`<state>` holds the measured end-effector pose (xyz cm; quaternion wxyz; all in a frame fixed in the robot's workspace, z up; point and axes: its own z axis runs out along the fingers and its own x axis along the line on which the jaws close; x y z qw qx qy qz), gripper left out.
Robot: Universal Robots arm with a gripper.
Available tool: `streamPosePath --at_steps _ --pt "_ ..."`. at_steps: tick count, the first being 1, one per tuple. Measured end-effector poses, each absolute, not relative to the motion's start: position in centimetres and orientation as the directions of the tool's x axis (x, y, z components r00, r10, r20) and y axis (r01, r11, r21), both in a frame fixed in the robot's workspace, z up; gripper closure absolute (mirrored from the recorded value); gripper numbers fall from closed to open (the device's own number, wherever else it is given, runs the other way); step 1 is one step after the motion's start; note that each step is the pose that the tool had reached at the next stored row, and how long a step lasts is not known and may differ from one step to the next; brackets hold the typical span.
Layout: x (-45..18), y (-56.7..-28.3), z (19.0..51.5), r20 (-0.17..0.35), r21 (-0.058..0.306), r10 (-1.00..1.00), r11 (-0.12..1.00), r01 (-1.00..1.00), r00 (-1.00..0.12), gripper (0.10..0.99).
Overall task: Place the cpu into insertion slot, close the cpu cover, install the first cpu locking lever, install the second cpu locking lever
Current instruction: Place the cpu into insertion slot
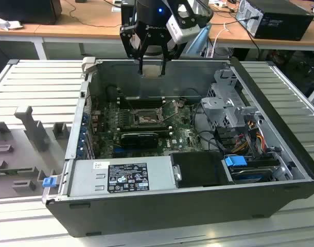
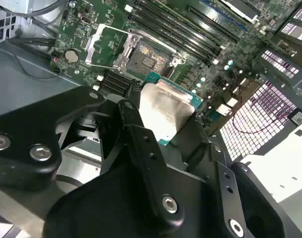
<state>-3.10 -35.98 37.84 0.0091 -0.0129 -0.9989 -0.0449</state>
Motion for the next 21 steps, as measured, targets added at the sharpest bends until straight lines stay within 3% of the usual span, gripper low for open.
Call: streamPosePath --at_steps 21 --pt "-3.10 -35.98 37.81 0.019 0.089 0.156 0.983 0.157 -0.988 0.545"
